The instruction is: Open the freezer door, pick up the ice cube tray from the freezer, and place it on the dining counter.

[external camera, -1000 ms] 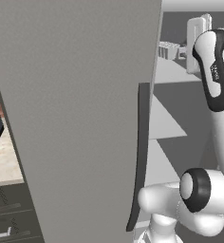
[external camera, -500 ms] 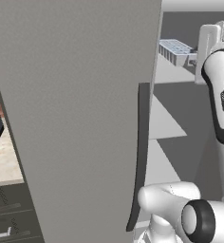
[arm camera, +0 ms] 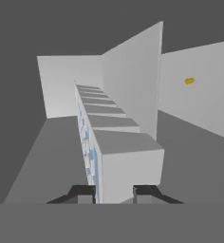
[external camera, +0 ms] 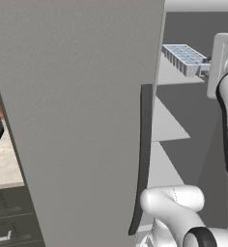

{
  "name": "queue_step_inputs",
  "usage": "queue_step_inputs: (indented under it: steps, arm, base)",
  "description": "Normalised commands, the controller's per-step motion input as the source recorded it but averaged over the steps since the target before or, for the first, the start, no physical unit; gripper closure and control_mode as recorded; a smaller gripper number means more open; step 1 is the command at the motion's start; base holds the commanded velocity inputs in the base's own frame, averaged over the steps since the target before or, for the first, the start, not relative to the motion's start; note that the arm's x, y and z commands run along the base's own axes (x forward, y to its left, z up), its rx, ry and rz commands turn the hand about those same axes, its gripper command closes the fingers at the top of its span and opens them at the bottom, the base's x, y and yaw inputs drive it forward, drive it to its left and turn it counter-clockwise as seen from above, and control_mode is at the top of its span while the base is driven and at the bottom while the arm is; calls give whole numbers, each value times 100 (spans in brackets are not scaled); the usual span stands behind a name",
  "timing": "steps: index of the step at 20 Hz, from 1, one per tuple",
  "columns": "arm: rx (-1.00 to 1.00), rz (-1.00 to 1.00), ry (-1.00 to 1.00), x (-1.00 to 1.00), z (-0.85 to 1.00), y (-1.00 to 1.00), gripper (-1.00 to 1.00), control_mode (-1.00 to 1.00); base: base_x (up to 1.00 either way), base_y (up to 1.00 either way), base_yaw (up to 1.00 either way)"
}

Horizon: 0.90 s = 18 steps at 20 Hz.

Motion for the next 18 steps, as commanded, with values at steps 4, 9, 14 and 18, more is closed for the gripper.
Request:
queue_step_inputs:
  steps: [4, 9, 14, 18]
  arm:
    - [0, 0, 0, -78, 0, 13, 100, -100]
    - [0, 0, 0, -84, 0, 3, 100, -100]
    - [0, 0, 0, -83, -2, 11, 100, -100]
    - [0, 0, 0, -72, -1, 20, 100, -100]
  base:
    - [0, 0, 0]
    - [0, 0, 0]
    - [0, 0, 0]
    - [0, 0, 0]
